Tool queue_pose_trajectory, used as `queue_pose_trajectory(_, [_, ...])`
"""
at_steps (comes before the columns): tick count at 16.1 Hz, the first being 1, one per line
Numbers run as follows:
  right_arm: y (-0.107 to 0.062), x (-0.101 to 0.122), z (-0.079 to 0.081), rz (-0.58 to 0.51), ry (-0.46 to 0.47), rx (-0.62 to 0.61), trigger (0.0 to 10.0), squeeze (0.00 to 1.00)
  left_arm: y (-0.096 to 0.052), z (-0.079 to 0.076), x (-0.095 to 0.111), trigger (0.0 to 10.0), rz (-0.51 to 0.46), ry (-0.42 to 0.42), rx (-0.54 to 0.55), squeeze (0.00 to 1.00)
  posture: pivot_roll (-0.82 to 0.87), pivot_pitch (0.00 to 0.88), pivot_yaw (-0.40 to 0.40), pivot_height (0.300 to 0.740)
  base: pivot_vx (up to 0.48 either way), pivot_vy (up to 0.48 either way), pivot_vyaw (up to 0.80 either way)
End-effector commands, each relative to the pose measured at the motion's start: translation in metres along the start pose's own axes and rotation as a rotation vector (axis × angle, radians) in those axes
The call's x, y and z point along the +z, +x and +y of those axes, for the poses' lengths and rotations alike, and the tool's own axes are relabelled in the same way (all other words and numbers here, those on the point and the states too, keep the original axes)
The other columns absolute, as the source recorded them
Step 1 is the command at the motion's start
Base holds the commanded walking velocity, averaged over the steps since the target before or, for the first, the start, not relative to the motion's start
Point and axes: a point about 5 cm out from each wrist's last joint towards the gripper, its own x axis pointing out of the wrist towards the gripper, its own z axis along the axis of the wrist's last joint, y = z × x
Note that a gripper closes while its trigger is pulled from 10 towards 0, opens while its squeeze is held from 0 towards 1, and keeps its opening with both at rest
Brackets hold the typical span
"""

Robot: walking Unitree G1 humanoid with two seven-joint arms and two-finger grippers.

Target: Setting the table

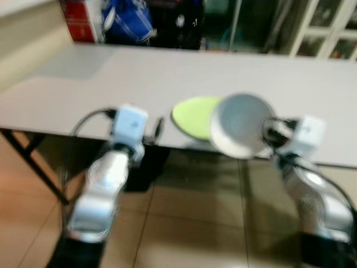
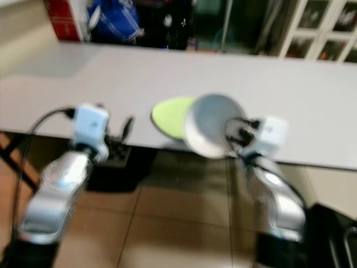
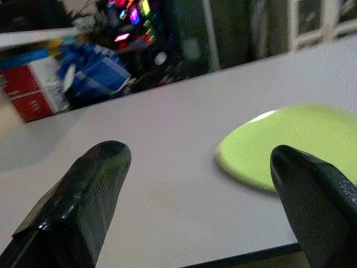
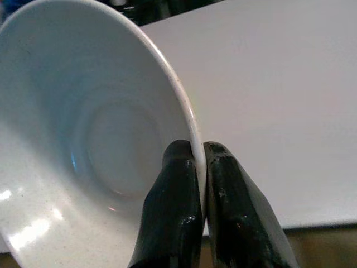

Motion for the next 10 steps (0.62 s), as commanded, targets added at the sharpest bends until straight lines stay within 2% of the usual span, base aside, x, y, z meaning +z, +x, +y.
queue_pose_trajectory(1, [-0.0017, 0.0117, -0.0085, -0.046, -0.010, -0.035, 10.0, 0.00, 0.0024, -0.0093, 0.0043, 10.0, -0.016, -0.011, -0.034, 0.11, 0.01, 0.000, 0.012, 0.740, 0.364, 0.000, 0.00])
queue_pose_trajectory(8, [-0.0005, 0.0162, -0.0121, -0.060, 0.010, -0.053, 10.0, 0.00, 0.0027, -0.0094, 0.0035, 10.0, -0.012, -0.005, -0.045, 0.10, 0.01, 0.000, 0.013, 0.740, 0.367, 0.000, 0.00])
queue_pose_trajectory(10, [-0.0005, 0.0173, -0.0135, -0.062, 0.012, -0.060, 10.0, 0.00, 0.0030, -0.0103, 0.0039, 10.0, -0.013, -0.005, -0.049, 0.10, 0.01, 0.000, 0.014, 0.740, 0.362, 0.000, -0.54])
